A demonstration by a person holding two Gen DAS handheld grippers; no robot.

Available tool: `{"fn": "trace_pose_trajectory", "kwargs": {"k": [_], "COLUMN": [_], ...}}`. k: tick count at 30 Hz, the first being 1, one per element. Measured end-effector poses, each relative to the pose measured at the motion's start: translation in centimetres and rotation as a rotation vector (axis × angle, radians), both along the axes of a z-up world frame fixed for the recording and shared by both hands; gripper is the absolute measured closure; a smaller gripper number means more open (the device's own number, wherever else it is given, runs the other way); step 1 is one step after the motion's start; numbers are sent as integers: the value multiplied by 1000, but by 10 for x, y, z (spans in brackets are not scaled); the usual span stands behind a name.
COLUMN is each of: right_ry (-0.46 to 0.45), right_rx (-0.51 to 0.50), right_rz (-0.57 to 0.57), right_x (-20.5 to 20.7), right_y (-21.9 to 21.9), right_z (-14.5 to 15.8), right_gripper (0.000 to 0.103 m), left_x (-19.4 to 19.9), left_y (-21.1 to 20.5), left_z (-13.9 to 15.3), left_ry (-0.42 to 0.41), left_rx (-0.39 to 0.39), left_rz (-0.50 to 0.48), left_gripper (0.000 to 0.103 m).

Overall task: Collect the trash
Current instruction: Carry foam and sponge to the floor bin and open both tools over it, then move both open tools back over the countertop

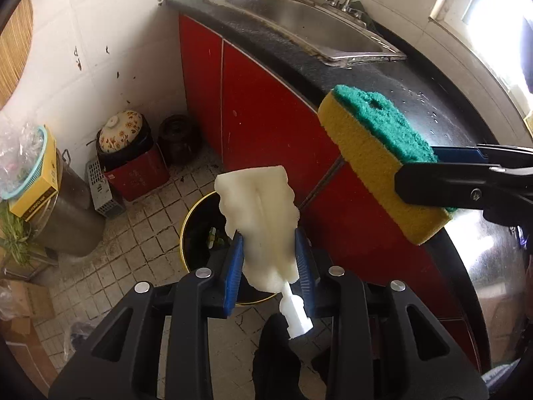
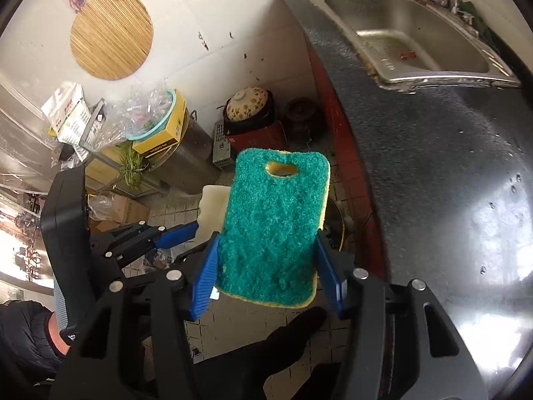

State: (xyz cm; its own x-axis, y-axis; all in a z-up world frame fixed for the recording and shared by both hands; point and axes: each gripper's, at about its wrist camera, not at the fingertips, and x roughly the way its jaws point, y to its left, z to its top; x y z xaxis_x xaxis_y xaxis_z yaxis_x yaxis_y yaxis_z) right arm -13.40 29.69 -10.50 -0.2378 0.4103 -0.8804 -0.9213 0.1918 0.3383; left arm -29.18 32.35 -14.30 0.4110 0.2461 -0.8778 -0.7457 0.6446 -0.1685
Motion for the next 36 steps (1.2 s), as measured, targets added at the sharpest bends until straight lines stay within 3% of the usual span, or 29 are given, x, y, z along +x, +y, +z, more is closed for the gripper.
{"fn": "trace_pose_trajectory", "kwargs": {"k": [3,9,10,12,19,22,24,29,32,36], "right_ry": [-9,-24,-28,-44,-36,-40,-48,-111,-167,-270], "right_rx": [-38,-77,-78,-78,-37,-9,18,74,98,106], "right_rz": [27,45,48,52,13,-20,-54,-188,-305,-470], "right_x": [-7,-11,-12,-13,2,13,22,59,89,126], "right_y": [25,55,58,64,47,27,10,-54,-108,-190], "right_z": [-20,-42,-43,-44,-27,-10,5,46,72,103], "right_gripper": [49,45,40,32,29,25,22,17,12,11], "left_x": [-5,-9,-11,-14,-17,-13,-9,24,64,138], "left_y": [22,43,46,49,46,39,35,8,-17,-72], "left_z": [-26,-50,-52,-56,-55,-48,-38,8,39,76], "left_ry": [5,-7,-9,-8,7,21,16,-30,-77,-129], "left_rx": [-34,-64,-67,-73,-52,-40,-26,46,75,104], "left_rz": [15,9,9,13,-1,-19,-25,-89,-186,-407], "left_gripper": [73,72,67,46,38,35,28,15,10,8]}}
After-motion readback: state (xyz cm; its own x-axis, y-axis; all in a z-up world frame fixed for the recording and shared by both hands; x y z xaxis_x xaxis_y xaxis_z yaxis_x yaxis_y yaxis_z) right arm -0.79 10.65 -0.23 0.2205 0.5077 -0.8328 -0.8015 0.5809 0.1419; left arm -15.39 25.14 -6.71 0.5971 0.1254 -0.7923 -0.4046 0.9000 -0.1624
